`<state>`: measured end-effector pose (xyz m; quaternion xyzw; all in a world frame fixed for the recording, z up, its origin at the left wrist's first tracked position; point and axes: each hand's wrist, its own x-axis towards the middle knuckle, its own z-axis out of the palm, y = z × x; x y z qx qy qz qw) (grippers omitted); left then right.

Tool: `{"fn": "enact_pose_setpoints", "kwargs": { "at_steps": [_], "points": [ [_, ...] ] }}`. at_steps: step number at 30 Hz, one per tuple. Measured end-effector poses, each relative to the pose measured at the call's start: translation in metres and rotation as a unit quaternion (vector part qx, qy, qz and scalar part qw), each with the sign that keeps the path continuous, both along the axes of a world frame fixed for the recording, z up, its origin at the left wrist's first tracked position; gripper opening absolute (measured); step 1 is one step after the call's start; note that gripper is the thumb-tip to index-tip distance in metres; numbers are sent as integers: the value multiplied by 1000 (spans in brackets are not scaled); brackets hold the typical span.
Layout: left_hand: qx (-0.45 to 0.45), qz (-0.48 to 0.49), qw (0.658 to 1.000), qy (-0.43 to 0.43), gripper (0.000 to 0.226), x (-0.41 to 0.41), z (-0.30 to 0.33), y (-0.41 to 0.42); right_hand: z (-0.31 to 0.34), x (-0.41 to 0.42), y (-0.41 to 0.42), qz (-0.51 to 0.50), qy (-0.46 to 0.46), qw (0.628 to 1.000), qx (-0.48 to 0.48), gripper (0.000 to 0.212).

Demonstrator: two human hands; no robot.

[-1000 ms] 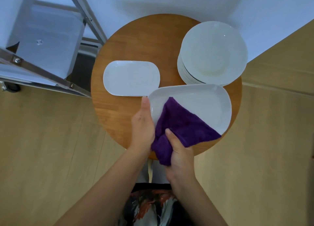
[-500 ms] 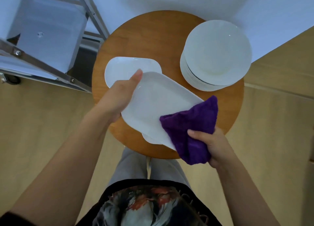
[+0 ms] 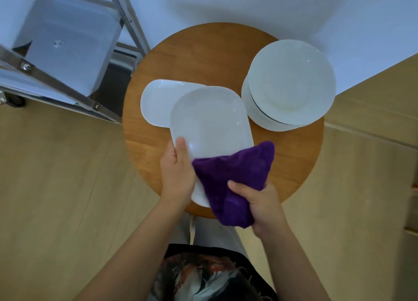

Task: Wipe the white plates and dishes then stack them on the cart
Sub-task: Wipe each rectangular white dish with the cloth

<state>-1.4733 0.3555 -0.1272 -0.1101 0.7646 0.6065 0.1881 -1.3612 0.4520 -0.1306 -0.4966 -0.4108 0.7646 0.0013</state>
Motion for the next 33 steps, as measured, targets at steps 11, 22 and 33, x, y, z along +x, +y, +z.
{"fn": "enact_pose_setpoints", "kwargs": {
  "at_steps": [11,22,33],
  "points": [
    [-61,-337,939,-14,40,-23,15,2,16,-11,53,83,29,996,-4,46],
    [-50,-68,990,-110,40,-24,21,1,4,-26,-18,-308,40,943,-117,52],
    [-16,-25,999,17,18,-7,3,-12,-4,-9,14,-163,11,985,-56,49]
  ]
}}
